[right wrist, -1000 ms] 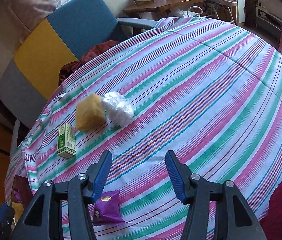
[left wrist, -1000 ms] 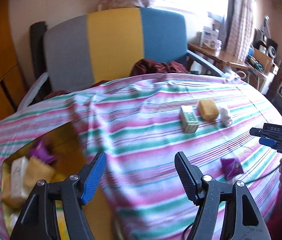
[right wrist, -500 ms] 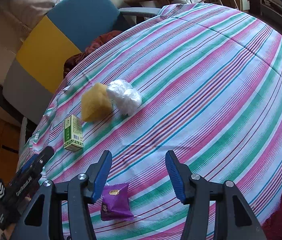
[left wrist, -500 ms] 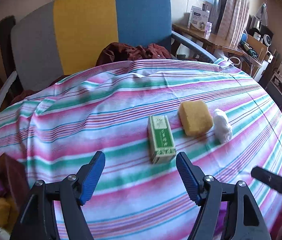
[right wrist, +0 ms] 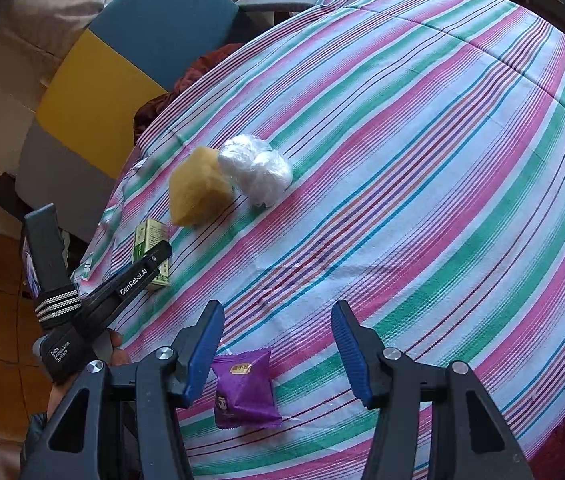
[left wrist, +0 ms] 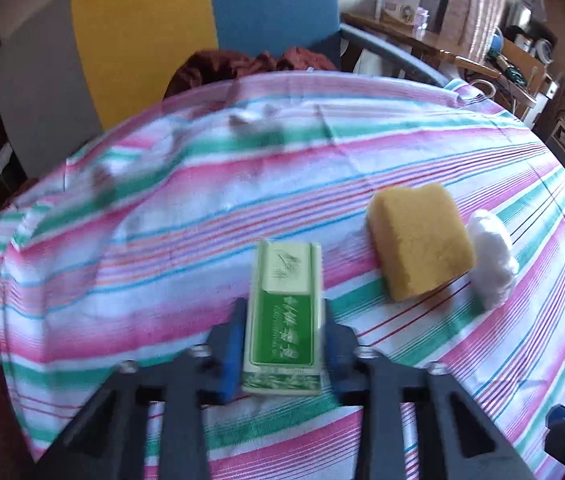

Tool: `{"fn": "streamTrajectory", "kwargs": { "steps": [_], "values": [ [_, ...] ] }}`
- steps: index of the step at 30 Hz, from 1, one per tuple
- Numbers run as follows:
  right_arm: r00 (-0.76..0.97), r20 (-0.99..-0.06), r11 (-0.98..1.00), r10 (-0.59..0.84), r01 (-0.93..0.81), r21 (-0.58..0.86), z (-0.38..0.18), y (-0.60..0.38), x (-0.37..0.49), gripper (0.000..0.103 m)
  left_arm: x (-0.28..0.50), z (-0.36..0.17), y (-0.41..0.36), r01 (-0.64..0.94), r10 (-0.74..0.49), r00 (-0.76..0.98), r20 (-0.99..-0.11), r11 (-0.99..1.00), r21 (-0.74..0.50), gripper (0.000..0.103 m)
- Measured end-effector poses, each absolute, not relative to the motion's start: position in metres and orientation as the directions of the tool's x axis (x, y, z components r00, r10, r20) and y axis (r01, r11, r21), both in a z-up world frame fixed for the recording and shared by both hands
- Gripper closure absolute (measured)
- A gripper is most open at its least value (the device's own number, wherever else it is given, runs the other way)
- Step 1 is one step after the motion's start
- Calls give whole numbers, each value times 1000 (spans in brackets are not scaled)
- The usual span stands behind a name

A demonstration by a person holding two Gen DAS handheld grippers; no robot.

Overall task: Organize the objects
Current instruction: 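Lift the green box with left while right grasps the yellow sponge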

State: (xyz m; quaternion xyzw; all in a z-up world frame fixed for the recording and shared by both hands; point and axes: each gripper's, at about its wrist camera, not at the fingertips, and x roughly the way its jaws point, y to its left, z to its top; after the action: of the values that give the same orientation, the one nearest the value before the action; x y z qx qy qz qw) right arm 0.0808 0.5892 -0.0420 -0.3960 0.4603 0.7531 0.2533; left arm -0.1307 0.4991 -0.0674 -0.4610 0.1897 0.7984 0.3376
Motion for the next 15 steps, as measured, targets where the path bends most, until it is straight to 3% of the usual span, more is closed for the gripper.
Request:
{"fn": "streamTrajectory", "kwargs": {
  "steps": [15],
  "values": [
    [-522,-849,-509,79,-753,416,-30,583,69,47,-69,-27,397,-695,474,-304,-826,-704,-148,72]
  ]
}}
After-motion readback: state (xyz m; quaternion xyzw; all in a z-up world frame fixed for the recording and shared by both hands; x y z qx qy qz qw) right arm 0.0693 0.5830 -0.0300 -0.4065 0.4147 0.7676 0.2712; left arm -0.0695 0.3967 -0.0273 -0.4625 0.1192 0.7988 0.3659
